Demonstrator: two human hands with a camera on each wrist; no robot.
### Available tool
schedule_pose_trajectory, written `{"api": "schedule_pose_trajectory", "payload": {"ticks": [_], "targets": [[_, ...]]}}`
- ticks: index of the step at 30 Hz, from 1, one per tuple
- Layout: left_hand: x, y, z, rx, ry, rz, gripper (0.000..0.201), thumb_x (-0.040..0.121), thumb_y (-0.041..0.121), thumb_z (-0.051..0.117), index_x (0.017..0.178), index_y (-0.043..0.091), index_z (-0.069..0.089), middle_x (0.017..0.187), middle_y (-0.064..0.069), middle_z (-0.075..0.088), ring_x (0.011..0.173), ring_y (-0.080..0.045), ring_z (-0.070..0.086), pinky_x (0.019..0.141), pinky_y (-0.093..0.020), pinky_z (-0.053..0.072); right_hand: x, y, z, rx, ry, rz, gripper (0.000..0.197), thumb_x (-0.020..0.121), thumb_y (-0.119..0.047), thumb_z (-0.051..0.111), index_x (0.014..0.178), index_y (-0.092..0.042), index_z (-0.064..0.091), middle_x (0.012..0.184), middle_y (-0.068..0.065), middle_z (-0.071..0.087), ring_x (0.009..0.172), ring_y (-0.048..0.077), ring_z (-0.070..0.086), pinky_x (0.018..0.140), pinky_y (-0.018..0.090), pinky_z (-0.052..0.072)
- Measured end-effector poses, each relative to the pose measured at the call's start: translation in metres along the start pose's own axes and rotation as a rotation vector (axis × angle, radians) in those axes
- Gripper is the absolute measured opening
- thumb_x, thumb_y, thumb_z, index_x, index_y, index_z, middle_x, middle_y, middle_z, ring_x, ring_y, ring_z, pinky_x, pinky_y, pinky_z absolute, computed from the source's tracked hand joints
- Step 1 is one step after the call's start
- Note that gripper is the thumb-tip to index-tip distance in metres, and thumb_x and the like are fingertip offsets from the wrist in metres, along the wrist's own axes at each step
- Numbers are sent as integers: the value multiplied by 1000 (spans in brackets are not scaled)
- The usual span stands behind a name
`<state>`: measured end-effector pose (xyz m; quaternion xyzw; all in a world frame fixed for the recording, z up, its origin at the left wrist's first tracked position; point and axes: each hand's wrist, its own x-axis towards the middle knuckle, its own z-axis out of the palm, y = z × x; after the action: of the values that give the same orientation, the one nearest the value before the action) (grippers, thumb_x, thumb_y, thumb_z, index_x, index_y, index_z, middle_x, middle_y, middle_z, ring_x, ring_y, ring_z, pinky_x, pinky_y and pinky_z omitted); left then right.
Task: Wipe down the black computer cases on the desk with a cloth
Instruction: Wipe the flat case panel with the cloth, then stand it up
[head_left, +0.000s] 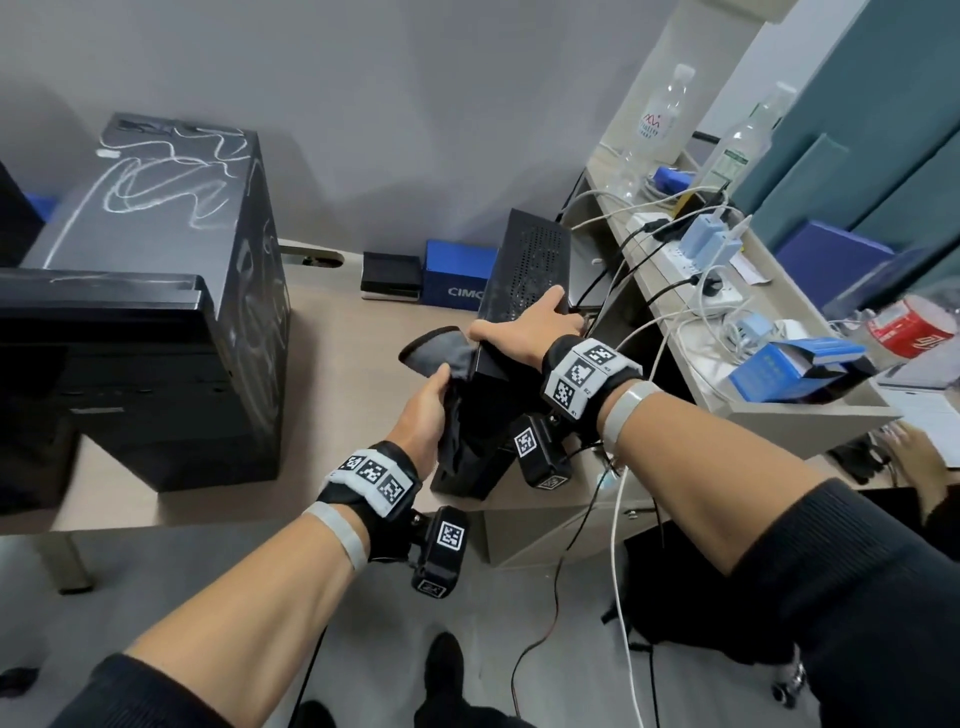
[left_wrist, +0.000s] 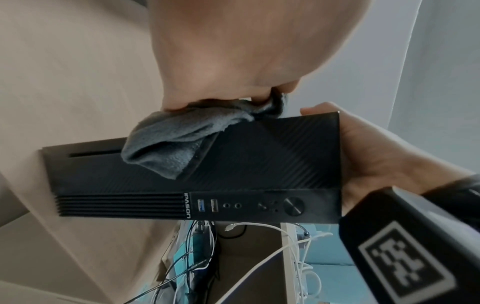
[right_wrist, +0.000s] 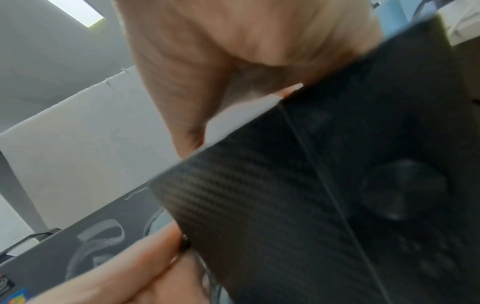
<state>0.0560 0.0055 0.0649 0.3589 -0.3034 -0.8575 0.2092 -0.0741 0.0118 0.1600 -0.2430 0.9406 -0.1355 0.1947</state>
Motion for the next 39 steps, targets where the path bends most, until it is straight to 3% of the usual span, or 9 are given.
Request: {"api": "schedule_pose_trajectory", "payload": {"ticks": [4, 11, 14, 17, 20, 27, 32, 35, 39], "targets": [[-1, -5, -6, -7, 69, -10, 34, 108, 34, 37, 112, 14, 65, 92, -1, 73, 67, -6, 72, 50, -17, 52, 0, 1, 4, 57, 63, -2, 128, 59, -69, 75, 154, -24, 0, 141, 25, 32, 124, 41, 44, 95, 44, 43], [1, -20, -55, -161, 239, -64, 37, 105, 35, 46, 126, 10, 63, 125, -9, 69, 88, -15, 66, 83, -31, 49, 14, 5, -4, 312, 115, -67, 124, 31, -71, 80, 134, -27, 27, 123, 8, 58, 111, 32, 58, 91, 44, 54], [5, -21, -81, -158, 401, -73, 35, 103, 38, 51, 118, 10, 65, 104, -9, 70, 81, -21, 65, 67, -31, 49, 14, 22, -10, 599, 53, -109, 96, 45, -45, 89, 125, -17, 43, 110, 4, 66, 96, 23, 66, 76, 34, 57], [13, -14, -103, -70, 508, -48, 40, 95, 47, 58, 118, 15, 66, 112, -9, 70, 91, -26, 65, 85, -37, 53, 13, 54, -6, 841, -24, -154, 63, 60, -23, 87, 114, -14, 58, 100, 6, 73, 87, 20, 72, 66, 27, 58], [40, -22, -129, 28, 584, -94, 74, 79, 59, 64, 133, 10, 61, 130, -12, 66, 107, -31, 66, 104, -48, 49, 28, 88, 19, 905, -98, -145, 74, 56, -29, 86, 123, -12, 60, 106, 4, 74, 96, 18, 72, 78, 29, 56], [26, -19, -117, 276, 624, -96, 59, 105, 40, 46, 149, 1, 40, 153, -10, 42, 140, -29, 42, 117, -37, 31, 105, 169, 79, 869, -261, -27, 129, 48, -51, 92, 155, -20, 27, 156, 2, 39, 137, 18, 46, 115, 44, 38], [48, -16, -132, 501, 743, -72, 66, 95, 53, 50, 139, 4, 54, 146, -17, 52, 131, -33, 52, 112, -42, 38, 76, 179, 92, 953, -438, 82, 28, 85, -24, 65, 108, -9, 59, 81, -2, 74, 73, 6, 70, 68, 22, 51], [45, -13, -128, 674, 769, -56, 64, 91, 56, 44, 135, 12, 58, 145, -15, 54, 129, -36, 51, 109, -43, 38, 76, 190, 129, 989, -506, 213, 69, 65, -47, 75, 123, -11, 64, 113, 10, 71, 98, 26, 68, 70, 28, 55], [43, -20, -128, 765, 820, -58, 57, 97, 50, 42, 135, 11, 57, 144, -15, 53, 129, -35, 51, 110, -43, 37, 89, 196, 164, 1056, -612, 295, 77, 62, -52, 77, 125, -9, 68, 118, 16, 70, 102, 31, 67, 89, 38, 54]]}}
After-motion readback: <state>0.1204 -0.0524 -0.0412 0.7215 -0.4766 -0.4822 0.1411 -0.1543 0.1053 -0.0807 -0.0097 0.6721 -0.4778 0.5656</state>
